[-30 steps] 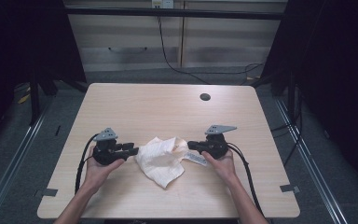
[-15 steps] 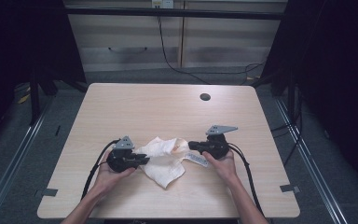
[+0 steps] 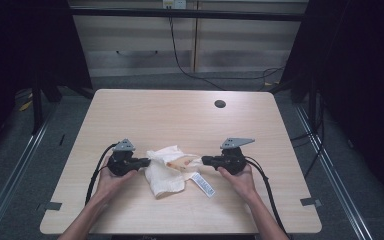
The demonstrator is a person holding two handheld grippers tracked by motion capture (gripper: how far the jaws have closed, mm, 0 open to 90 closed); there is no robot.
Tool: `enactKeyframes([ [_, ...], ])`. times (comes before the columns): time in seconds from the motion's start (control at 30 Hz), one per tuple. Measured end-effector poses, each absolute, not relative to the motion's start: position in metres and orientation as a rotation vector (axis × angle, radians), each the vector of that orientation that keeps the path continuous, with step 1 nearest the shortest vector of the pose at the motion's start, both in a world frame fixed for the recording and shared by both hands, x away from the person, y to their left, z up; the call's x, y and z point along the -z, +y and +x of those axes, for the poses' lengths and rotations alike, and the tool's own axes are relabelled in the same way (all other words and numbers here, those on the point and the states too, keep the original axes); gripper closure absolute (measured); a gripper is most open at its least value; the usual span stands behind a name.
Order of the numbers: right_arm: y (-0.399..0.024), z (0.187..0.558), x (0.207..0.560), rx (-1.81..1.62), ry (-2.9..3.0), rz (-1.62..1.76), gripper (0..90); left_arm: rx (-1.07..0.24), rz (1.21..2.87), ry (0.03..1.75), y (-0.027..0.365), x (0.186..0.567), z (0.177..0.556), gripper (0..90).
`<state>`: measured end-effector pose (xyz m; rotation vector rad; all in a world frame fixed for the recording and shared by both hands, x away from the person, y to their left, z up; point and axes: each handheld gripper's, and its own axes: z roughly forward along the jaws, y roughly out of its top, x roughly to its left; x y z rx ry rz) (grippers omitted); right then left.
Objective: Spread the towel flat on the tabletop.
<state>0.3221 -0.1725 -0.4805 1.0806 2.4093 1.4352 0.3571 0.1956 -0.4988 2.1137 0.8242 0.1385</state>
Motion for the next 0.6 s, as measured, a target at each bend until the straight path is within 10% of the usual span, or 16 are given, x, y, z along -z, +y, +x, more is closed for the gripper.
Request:
enactKeyframes([
  [0.6, -0.170, 0.326, 0.483, -1.438, 2.399, 1.086, 88.0, -0.071, 2.021, 0.757, 0.188, 0.467, 0.307, 56.0],
])
